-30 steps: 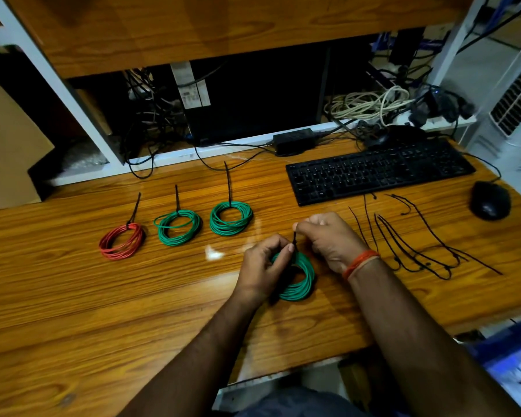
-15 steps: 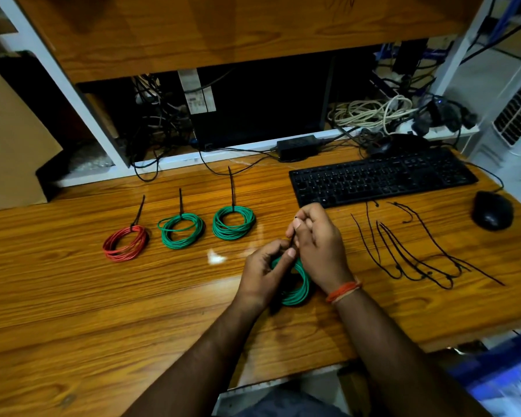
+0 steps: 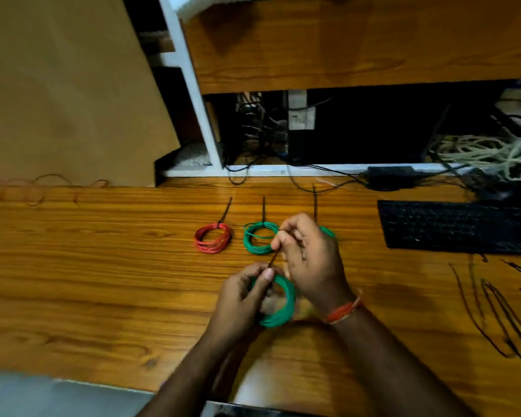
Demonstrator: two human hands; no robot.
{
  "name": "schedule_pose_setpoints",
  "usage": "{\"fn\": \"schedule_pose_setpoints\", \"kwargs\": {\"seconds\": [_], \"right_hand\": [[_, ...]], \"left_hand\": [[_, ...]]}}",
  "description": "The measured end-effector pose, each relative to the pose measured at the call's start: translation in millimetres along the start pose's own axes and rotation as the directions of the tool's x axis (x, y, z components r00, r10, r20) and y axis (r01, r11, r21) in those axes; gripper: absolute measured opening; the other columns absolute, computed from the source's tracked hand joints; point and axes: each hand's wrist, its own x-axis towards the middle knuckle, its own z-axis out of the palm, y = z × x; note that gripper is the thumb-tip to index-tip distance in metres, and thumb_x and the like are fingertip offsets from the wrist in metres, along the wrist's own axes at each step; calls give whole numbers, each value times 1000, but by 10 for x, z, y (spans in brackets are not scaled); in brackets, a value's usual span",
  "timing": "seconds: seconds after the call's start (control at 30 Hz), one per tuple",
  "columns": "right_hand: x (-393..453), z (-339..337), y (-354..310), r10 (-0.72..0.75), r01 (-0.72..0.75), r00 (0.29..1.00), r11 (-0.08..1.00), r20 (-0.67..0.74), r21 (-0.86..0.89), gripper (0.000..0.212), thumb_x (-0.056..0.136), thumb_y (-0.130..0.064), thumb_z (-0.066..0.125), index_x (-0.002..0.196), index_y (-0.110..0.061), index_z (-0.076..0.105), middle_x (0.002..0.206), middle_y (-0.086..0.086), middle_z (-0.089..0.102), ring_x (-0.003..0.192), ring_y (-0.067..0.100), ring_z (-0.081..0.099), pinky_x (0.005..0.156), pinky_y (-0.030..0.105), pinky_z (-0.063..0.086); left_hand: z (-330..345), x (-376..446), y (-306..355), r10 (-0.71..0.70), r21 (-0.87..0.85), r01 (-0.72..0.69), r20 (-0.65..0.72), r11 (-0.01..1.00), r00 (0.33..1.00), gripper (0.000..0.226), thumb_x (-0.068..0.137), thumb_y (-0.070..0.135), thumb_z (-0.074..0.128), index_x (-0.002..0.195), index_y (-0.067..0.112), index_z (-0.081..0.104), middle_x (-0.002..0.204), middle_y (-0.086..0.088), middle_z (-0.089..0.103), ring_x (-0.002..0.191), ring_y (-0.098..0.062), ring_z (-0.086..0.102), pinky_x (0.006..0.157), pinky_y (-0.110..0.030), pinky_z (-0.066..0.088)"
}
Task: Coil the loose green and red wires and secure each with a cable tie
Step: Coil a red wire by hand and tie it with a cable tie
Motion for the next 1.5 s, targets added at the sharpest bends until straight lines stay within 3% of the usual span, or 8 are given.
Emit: {"fn": "schedule_pose_setpoints", "kwargs": {"seconds": [0.2,0.37,0.47,0.7,0.87,1.13,1.3,1.5], "right_hand": [[330,573,-208,-95,101,977,995,191,-24,4,100,-16,63,96,-16,64,82,-6,65,75,5,61,61,18,43],[194,1084,-124,86,-85,972,996,220,-15,11,97,-15,67,87,-18,66,67,-8,59,61,6,55,54,18,36],[180,1364,-96,183,-176,955,983,234,-50,11,95,-17,69,85,-21,66,67,-6,60,60,3,53,54,18,37],[164,1800,-100,316,-302,921,948,228,-98,13,93,-13,70,82,-18,66,63,-6,60,57,-1,53,52,18,38],[110,2026,-115,348,-324,904,936,249,-136,14,94,-15,70,81,-19,66,63,-12,60,58,-1,54,53,13,37],[159,2446,-220,260,-253,865,965,429,-73,16,95,-14,69,80,-19,65,61,-18,58,55,0,50,53,14,33],[269,3020,-380,156,-175,854,985,497,-8,13,93,-13,70,82,-19,66,62,-22,60,56,-2,53,54,13,35],[641,3740,-636,97,-89,831,995,547,-41,9,93,-21,69,90,-27,64,76,-14,66,71,1,61,62,21,47]], "left_hand": [[-1418,488,-81,-137,55,154,-234,987,963,25,106,24,54,89,11,66,65,4,50,49,-8,38,45,-24,26],[-2026,954,-343,-259,42,271,-186,962,948,29,109,21,49,88,14,67,60,6,51,49,-8,40,44,-21,31],[-2227,1159,-573,-337,89,350,-132,933,932,27,108,21,49,95,7,68,72,-2,62,68,-19,59,63,-30,48],[-2451,1343,-991,-126,738,171,-116,653,985,26,105,37,51,113,19,69,109,-10,64,102,-28,59,84,-35,47],[-2576,1149,-974,-69,671,123,-106,731,992,41,106,39,48,140,17,57,131,-8,53,120,-24,52,101,-35,44],[-3006,346,-869,32,644,91,-177,760,984,52,98,54,38,132,22,63,126,0,52,123,-18,51,108,-34,41],[-3537,-26,-875,63,658,143,-279,740,958,39,100,41,50,126,19,67,123,-1,54,120,-14,52,105,-22,37],[-4326,62,-916,86,628,219,-417,746,905,48,98,56,45,123,24,69,120,1,54,116,-12,54,92,-39,53]]}}
